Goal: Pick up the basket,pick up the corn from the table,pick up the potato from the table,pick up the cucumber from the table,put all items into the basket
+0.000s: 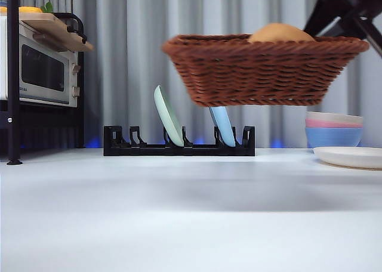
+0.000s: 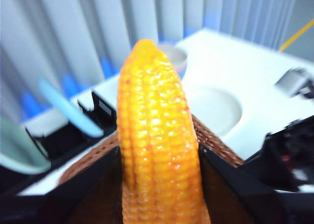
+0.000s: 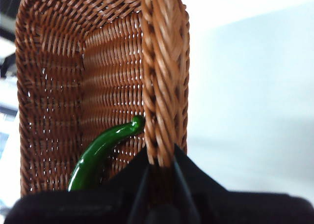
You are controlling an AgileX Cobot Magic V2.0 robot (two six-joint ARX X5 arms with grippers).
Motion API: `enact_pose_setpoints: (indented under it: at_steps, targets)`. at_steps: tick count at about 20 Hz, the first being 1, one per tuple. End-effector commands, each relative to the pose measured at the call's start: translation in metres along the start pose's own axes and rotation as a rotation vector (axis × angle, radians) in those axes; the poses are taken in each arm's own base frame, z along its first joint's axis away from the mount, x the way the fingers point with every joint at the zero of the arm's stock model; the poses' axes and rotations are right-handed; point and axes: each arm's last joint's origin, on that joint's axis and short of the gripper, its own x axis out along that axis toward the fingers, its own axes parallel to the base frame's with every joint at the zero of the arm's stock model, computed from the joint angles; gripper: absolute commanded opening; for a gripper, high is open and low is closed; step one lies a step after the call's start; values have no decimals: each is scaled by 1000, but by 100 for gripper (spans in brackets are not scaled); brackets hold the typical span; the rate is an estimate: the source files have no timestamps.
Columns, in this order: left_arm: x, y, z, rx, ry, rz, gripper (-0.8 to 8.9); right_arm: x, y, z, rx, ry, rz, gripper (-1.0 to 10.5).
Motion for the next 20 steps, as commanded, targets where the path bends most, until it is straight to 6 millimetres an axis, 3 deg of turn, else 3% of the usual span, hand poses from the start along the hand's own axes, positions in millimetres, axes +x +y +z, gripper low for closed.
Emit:
enact_pose_setpoints:
  at_steps: [1,7,14,15,18,20]
  targets:
    - [27,4,-16,-6,102,25,-9,3,13,0,-40,3,48,-16]
    - [74,3,-54,14,325,35,-9,9,24,-6,-66,34,81,-16]
    - [90,3,-71,22,416,41,26,9,25,-7,-67,35,82,-16]
    - [90,3,-71,22,418,40,94,9,25,-7,-67,35,82,-16]
    - [90,3,-71,16,420,42,525,9,25,-7,-67,35,82,-16]
    - [89,4,-71,16,422,66,536,9,25,-6,-67,34,81,-16]
